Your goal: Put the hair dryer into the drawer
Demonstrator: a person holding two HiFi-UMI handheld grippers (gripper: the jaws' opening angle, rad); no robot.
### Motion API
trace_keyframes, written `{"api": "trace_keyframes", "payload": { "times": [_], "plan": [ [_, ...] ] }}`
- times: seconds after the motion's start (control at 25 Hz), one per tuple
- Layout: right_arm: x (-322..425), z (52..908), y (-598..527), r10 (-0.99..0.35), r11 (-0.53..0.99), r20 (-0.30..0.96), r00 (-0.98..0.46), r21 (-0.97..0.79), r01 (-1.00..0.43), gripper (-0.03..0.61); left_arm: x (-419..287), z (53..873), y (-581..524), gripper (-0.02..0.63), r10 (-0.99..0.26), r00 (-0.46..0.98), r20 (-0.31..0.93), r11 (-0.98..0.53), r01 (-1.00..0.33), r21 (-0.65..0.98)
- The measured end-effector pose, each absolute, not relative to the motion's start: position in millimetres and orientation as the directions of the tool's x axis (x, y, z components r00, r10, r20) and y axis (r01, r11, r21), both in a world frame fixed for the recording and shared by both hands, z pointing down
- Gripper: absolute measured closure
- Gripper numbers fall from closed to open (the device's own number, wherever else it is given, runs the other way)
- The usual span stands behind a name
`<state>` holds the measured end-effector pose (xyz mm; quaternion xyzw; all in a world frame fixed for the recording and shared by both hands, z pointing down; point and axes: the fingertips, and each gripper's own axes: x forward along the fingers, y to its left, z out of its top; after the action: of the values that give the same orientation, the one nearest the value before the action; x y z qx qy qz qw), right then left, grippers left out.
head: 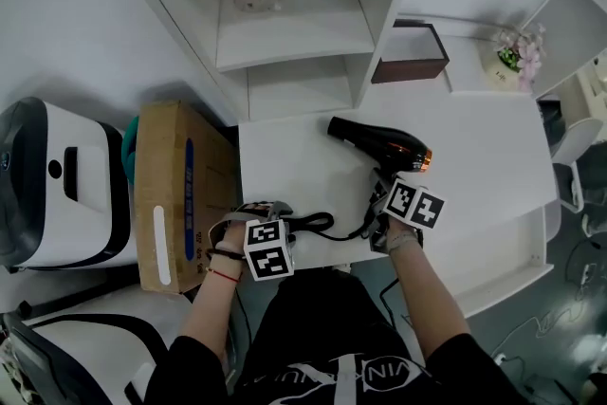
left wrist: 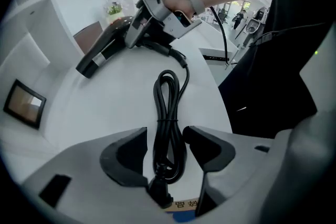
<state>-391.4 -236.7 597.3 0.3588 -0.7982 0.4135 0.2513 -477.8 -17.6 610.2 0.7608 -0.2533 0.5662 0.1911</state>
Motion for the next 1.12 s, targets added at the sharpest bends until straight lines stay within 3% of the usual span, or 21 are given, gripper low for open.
{"api": "trace_keyframes", "payload": {
  "times": [0.12, 0.24, 0.36, 0.6, 1.12],
  "plan": [
    [-391, 597, -237, -0.371, 0.399, 0.698, -0.613, -0.477, -0.784, 0.402, -475, 613, -17, 0.377, -0.094, 0.248, 0.964, -0.817, -0.573, 0.067],
    [-391, 598, -236, -0.366, 0.394, 0.699, -0.614, -0.481, -0.783, 0.402, -474, 611, -18, 0.384, -0.112, 0.233, 0.966, -0.829, -0.558, 0.038],
    [-388, 598, -234, -0.362, 0.382, 0.700, -0.615, -0.491, -0.783, 0.403, -471, 609, -15, 0.437, -0.134, 0.226, 0.965, -0.841, -0.540, 0.010],
    [-375, 594, -230, -0.388, 0.331, 0.687, -0.615, -0.519, -0.788, 0.403, -468, 608, -13, 0.446, -0.121, 0.202, 0.972, -0.874, -0.486, -0.008],
    [-278, 578, -240, -0.537, 0.155, 0.652, -0.535, -0.547, -0.823, 0.403, -415, 591, -58, 0.454, -0.151, 0.232, 0.961, -0.938, -0.341, -0.065]
  ]
}}
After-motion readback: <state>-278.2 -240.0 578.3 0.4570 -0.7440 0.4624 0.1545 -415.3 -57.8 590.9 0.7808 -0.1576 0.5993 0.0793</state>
